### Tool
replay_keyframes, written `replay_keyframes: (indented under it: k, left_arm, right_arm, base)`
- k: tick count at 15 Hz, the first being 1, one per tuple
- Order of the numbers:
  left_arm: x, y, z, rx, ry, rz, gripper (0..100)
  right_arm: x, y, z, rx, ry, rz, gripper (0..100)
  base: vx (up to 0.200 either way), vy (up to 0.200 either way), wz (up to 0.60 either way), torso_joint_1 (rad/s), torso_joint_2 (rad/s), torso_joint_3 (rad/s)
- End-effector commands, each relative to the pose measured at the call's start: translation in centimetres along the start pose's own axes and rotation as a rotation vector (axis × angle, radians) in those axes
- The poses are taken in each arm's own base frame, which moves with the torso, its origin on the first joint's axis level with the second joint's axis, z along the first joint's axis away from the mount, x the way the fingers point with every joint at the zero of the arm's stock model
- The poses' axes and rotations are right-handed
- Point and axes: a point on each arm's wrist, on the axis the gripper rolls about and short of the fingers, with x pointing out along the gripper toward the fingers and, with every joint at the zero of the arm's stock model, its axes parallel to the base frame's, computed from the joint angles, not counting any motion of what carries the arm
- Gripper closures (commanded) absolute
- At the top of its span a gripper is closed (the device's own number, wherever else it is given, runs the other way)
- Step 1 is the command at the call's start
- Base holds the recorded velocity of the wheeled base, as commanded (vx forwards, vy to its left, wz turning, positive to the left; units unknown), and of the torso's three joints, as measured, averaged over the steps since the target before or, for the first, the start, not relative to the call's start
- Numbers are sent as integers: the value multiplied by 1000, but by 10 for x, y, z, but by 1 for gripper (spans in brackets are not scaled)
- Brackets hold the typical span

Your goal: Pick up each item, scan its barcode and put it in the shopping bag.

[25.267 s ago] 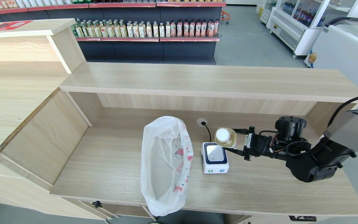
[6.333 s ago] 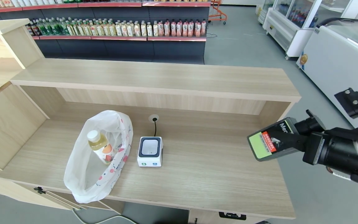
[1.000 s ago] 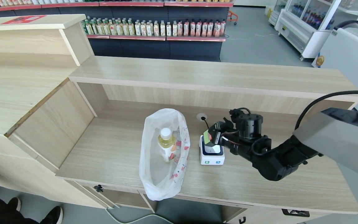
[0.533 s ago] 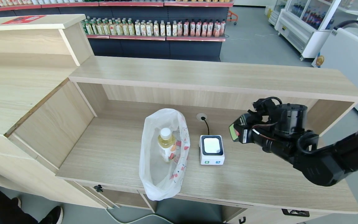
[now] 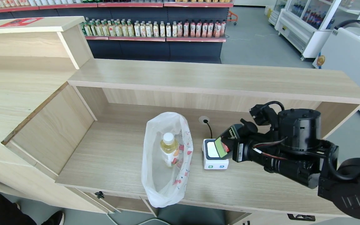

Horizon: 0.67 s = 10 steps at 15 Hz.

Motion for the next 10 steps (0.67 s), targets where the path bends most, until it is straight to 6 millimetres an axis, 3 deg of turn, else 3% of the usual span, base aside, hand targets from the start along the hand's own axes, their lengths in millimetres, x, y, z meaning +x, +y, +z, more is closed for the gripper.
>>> replay_keyframes:
  k: [1, 10]
  left_arm:
    - [0, 0, 0, 0, 0, 0, 0]
    - [0, 0, 0, 0, 0, 0, 0]
  right_arm:
    - [-5, 11, 1, -7, -5, 39, 100]
    - [34, 11, -31, 10, 106, 11, 100]
  base:
    - [0, 0, 0, 0, 0, 0]
    - [0, 0, 0, 0, 0, 0]
